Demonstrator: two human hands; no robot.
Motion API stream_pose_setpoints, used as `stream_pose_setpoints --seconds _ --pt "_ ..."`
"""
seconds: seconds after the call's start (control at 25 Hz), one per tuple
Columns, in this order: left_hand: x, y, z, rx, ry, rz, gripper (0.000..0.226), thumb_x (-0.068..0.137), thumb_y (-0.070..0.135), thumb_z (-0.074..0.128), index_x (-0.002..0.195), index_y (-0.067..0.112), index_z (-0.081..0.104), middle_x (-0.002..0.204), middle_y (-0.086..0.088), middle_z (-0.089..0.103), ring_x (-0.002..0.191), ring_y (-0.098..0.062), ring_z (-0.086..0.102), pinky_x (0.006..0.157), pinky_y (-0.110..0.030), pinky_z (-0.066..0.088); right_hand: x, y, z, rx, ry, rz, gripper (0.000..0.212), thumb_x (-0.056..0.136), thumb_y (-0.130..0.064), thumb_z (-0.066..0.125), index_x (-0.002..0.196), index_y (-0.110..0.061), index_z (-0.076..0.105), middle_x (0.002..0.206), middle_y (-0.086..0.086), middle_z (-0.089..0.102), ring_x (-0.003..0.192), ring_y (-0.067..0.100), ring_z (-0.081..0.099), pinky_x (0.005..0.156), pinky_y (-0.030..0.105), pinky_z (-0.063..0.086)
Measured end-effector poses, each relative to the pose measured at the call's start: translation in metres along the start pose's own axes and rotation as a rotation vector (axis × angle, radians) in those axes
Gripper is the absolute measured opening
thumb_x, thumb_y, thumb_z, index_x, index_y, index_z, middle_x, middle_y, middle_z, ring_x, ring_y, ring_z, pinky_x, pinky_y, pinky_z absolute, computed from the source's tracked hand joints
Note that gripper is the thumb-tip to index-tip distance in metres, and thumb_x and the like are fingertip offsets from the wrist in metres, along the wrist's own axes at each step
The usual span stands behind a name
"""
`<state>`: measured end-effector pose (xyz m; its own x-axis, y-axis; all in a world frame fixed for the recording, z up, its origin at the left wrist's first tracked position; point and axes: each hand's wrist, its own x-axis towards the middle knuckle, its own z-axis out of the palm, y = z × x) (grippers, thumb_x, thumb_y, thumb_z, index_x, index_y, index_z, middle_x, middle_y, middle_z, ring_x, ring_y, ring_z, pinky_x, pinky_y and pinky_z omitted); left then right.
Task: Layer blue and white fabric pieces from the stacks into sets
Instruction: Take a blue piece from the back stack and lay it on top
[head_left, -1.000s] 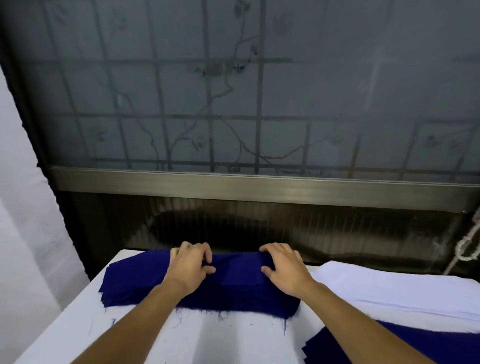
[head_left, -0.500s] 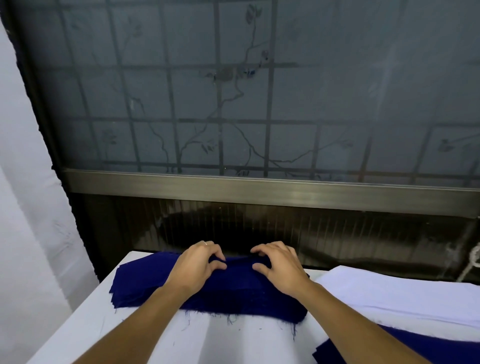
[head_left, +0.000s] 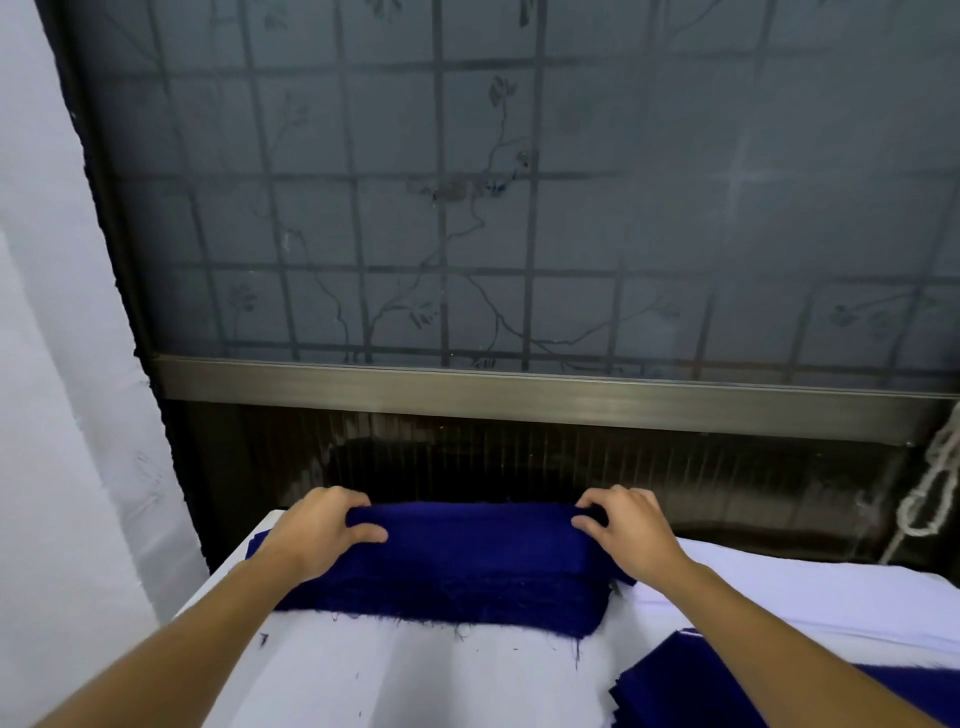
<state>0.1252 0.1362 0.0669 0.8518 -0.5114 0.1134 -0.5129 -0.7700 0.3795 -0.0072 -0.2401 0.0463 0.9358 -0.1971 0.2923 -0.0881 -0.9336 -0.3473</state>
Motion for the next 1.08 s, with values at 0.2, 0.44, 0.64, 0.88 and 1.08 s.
stream_pose_setpoints --seconds 0.2,0.44,0.64,0.88,1.08 --pt "-0.032 0.007 -0.028 -0.432 0.175 -0.131 0.010 0.099 0.033 0.061 0.105 0.028 0.068 0.099 0.004 0.074 0.085 -0.010 0.073 0.074 -0.023 0.059 -0.033 0.006 -0.045 0.318 0.007 0.135 0.011 0.097 -0.031 0.067 0.103 -0.026 0.074 0.096 -0.011 0.073 0.092 0.010 0.068 0.086 0.037 0.058" --pt "-0.076 0.049 -0.012 -0.759 0.341 -0.254 0.019 0.106 0.028 0.051 0.114 0.022 0.067 0.101 0.000 0.074 0.092 -0.024 0.072 0.079 -0.041 0.061 -0.090 0.001 -0.081 0.712 0.156 0.252 0.012 0.098 -0.021 0.065 0.096 -0.021 0.076 0.091 -0.003 0.076 0.089 0.018 0.072 0.071 0.027 0.058" --pt "-0.122 0.068 0.023 -0.650 0.392 -0.263 0.018 0.104 0.029 0.055 0.092 0.022 0.066 0.088 -0.002 0.071 0.077 -0.020 0.067 0.058 -0.030 0.050 -0.150 0.011 -0.091 0.681 0.120 0.281 0.014 0.100 -0.026 0.062 0.100 -0.024 0.076 0.095 -0.007 0.075 0.091 0.012 0.070 0.072 0.023 0.055" --pt "-0.184 0.074 0.068 -0.638 0.279 -0.249 0.021 0.102 0.025 0.060 0.087 0.014 0.069 0.083 0.000 0.072 0.074 -0.018 0.066 0.059 -0.027 0.048 -0.226 0.038 -0.077 0.592 0.094 0.296 0.008 0.094 -0.022 0.071 0.089 -0.019 0.076 0.089 -0.006 0.076 0.090 0.011 0.070 0.080 0.027 0.054" --pt "-0.218 0.073 0.098 -0.558 0.230 -0.281 0.022 0.101 0.021 0.062 0.082 0.013 0.069 0.081 0.000 0.073 0.083 -0.020 0.067 0.076 -0.038 0.053 -0.275 0.054 -0.054 0.579 0.069 0.342 0.007 0.090 -0.025 0.075 0.097 -0.027 0.074 0.100 -0.014 0.074 0.102 0.008 0.067 0.090 0.034 0.057"
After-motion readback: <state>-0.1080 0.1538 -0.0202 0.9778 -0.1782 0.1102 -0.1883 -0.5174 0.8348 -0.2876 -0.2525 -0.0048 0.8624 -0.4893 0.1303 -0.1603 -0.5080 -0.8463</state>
